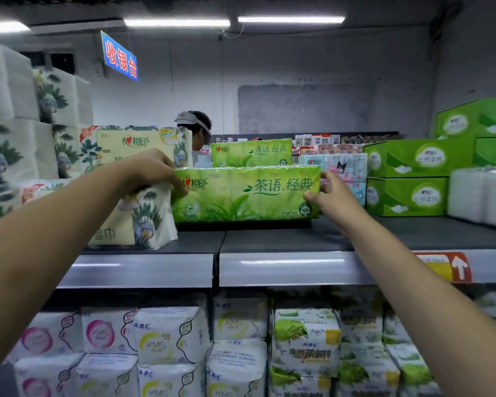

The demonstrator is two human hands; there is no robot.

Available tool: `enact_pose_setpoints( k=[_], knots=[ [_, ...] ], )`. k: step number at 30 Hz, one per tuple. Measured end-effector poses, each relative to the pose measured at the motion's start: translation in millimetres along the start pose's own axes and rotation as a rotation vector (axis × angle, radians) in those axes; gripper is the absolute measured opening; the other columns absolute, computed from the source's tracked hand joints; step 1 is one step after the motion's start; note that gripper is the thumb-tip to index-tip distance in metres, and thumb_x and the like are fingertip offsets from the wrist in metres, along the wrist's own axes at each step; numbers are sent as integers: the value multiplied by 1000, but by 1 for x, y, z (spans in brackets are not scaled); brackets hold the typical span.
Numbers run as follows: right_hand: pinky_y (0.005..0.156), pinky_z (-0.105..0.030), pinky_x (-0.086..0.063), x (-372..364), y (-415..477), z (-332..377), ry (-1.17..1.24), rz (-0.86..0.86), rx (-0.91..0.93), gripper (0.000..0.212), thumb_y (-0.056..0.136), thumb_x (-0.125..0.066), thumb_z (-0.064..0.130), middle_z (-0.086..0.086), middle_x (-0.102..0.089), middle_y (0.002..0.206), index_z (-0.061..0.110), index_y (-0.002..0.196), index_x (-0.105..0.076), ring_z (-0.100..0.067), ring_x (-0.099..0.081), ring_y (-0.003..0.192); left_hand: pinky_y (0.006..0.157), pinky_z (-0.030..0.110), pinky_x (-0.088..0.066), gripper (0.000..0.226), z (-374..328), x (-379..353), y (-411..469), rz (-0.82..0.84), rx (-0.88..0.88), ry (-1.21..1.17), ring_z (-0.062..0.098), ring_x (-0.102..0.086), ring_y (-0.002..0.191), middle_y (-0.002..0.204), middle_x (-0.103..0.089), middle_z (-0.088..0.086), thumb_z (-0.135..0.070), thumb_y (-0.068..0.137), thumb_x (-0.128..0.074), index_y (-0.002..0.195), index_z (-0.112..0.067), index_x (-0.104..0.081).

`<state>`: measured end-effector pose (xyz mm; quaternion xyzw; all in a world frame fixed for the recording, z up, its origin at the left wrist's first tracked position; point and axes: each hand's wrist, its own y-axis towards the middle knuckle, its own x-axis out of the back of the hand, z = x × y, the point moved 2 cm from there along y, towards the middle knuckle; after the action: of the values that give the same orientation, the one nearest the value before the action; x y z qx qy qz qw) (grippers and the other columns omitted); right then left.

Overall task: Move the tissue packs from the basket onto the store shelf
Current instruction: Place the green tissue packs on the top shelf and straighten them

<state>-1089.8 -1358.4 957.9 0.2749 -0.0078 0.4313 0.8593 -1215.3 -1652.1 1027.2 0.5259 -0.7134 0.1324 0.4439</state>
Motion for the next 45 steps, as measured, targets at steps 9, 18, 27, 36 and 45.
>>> enact_pose_setpoints(
  k=[9,18,27,36,45],
  knots=[
    [100,-49,-46,-1,-7,1,-157,26,8,48,88,-63,13,-8,-49,138,13,130,-40,-25,-52,118,88,40,-51,55,6,-4,8,25,17,-9,33,-60,96,115,-62,12,-14,65,-81,117,-8,-63],
    [102,-42,-40,0,-11,-2,-265,41,-16,60,88,-64,17,-7,-46,141,12,138,-33,-25,-46,125,93,39,-48,44,2,-6,8,38,-19,169,26,-61,94,104,-69,8,-20,65,-84,107,-18,-72],
    [95,-32,-40,1,-11,-4,-127,67,-25,58,88,-63,17,-5,-46,141,13,139,-34,-16,-48,115,113,47,-26,128,7,-4,-4,86,-128,83,27,-37,137,150,-41,5,-97,37,-49,139,-20,-48],
    [98,-43,-48,19,-13,0,105,-288,135,15,93,-53,25,-2,-60,117,20,107,-54,-19,-59,109,91,26,-44,37,4,-4,-23,-432,-435,-121,11,-59,95,103,-68,-1,-39,91,-58,116,-13,-65],
    [67,-13,-40,11,-21,12,-86,-325,375,8,93,-52,14,3,-58,91,14,97,-59,1,-51,77,73,33,-47,54,-6,-34,-92,-568,-627,253,21,-63,82,100,-71,3,-55,82,-42,104,-14,-68]
  ],
)
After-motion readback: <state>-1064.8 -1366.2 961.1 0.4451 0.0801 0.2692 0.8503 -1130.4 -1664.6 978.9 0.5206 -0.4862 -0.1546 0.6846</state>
